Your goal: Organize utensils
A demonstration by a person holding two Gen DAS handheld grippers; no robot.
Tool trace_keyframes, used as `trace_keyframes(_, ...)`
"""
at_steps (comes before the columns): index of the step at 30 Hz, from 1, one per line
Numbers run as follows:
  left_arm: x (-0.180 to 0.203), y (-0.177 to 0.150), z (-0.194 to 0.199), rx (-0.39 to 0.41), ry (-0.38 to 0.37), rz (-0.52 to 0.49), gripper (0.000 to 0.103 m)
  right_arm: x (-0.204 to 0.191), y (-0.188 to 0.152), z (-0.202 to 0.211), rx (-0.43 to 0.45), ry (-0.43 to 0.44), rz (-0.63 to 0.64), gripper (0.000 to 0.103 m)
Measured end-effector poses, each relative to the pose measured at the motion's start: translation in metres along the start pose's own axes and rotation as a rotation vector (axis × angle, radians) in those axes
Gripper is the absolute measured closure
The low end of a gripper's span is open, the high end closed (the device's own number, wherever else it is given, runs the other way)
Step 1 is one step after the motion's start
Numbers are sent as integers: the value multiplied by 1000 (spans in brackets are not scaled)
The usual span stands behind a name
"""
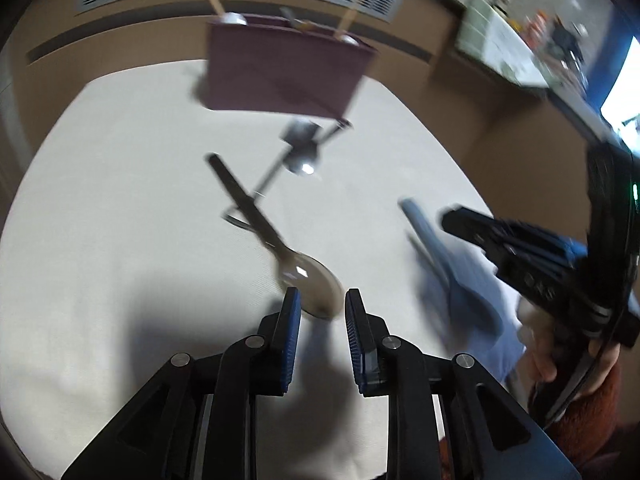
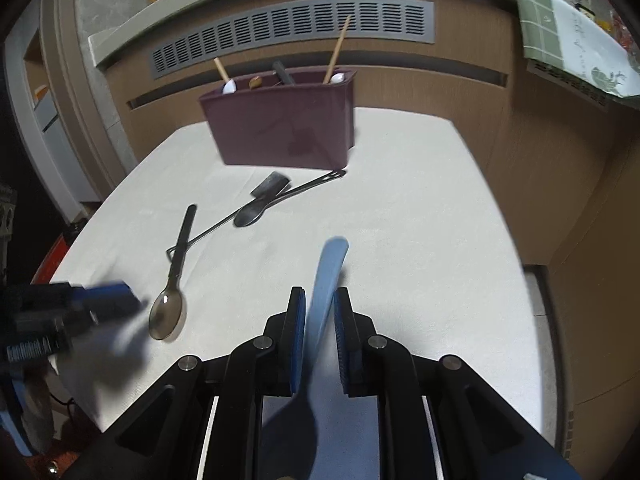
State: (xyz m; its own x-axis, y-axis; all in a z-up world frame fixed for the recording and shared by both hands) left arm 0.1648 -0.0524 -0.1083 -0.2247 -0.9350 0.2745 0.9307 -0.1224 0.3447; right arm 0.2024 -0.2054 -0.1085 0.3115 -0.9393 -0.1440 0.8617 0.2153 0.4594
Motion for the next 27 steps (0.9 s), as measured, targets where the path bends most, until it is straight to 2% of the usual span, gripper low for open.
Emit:
trace_keyframes(3,11,1,-8,-2,59,-17,75,-1,-2,-6,-12,32,-6,89)
trace_keyframes(9,21,5,-21,6,195,-99,73,14,-5,-3,26,-59,-45,89)
trace_keyframes(12,7,6,-16,41,245,-97,73,15,-6,-4,17,-52,-28,88)
trace_keyframes(16,-31,7,-5,83,319,-57,73,1,-9,-11,-17,-33,47,88)
trace_keyframes(19,-51,7,4,92,272,-41,73,-3,-7,-21,-53,-27,47,88)
trace_keyframes(23,-64,4,16,86,100,-37,68,-2,-4,-24,-59,-59,27,86)
trace_keyframes(25,-67,7,23,110,65,-22,66,-4,-3,-29,-84,-43,32,76)
trace_keyframes(27,-69,12,28,125,61,-5,66,-7,-1,-31,-88,-25,37,71)
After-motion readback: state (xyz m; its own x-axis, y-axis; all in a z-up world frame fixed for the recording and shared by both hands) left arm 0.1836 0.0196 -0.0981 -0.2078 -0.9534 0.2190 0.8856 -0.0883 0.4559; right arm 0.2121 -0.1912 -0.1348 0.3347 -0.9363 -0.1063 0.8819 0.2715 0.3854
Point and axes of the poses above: each gripper's, at about its wrist camera, not at the fingertips, and z roughly against the way its jaws point, x to its right, y to its top, the point moved 6 cm from there along -z, roughly the way its jaws point, and after that the axes turned 15 degrees about -x, right-handed, at the moved point
